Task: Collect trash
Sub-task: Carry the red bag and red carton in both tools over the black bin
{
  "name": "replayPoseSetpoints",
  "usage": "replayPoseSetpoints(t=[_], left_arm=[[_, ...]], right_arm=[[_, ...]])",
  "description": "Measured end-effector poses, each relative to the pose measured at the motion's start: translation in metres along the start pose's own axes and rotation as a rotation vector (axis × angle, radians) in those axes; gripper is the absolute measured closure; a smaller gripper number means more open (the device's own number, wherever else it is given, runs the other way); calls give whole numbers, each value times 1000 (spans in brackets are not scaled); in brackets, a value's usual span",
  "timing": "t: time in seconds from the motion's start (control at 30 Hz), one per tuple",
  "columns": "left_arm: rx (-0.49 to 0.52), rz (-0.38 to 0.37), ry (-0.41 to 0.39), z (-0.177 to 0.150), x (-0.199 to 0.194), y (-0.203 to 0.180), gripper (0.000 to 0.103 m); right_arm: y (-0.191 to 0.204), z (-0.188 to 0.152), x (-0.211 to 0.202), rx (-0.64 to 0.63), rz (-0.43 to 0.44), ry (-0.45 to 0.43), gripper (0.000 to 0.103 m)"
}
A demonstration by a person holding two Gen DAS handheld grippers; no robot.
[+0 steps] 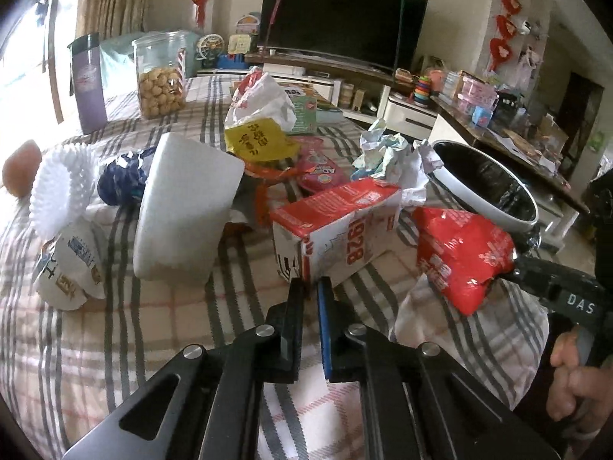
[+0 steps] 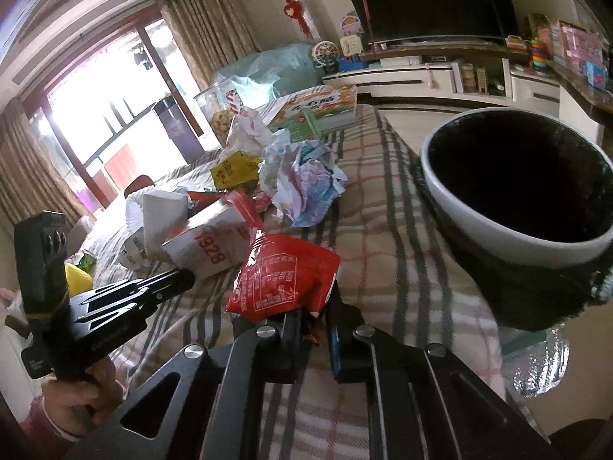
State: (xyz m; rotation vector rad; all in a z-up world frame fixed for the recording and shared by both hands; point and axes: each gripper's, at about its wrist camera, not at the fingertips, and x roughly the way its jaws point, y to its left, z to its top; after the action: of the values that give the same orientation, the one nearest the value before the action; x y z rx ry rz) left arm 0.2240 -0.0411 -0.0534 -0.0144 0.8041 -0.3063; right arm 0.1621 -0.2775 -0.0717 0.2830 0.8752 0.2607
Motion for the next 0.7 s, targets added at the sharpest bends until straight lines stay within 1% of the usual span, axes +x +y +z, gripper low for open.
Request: replayPoseSetpoints(t=[0.03,0.07,0.1,0.13,0.17,0.2,0.23,0.27,0.3,0.4,0.47,0.53,0.57,0.6,0.7], left_arm=[[0,-3,2,1,0,0,94],[0,1,12,3,2,-1,89],[-7,14,24,5,4,0,66],[-11,29,20,6,3,1,53],[-9,43,4,7,1,-1,41],[0,52,-6,9,0,-3,42],[12,62,0,10,0,-5,41],[16,70,7,11,2,-5,39],[17,69,11,11,3,-6,37],[29,63,22,17,11,-7,36],[36,47,36,22,18,-8,37],[44,16,46,25,24,-7,40],[50,6,47,25,24,-9,50],[59,-9,55,25,26,-10,64],[77,-13,47,24,26,-12,68]], right_arm=[[-1,0,-2,2,0,-2,93],[-2,0,-5,2,-2,-5,93],[-3,1,-7,2,-6,-9,93],[-3,1,-8,2,-8,-11,94],[-3,2,-9,5,-9,-13,99],[-4,2,-10,9,-9,-14,99],[-5,2,-11,13,-11,-17,99],[-6,3,-12,16,-11,-21,99],[-7,4,-12,20,-9,-22,99],[-7,4,-10,18,-7,-19,100],[-8,4,-9,23,-6,-17,101],[-9,4,-8,26,-5,-16,101],[-9,5,-9,29,-3,-17,101],[-10,5,-9,33,1,-19,101],[-11,8,-14,36,1,-32,101]])
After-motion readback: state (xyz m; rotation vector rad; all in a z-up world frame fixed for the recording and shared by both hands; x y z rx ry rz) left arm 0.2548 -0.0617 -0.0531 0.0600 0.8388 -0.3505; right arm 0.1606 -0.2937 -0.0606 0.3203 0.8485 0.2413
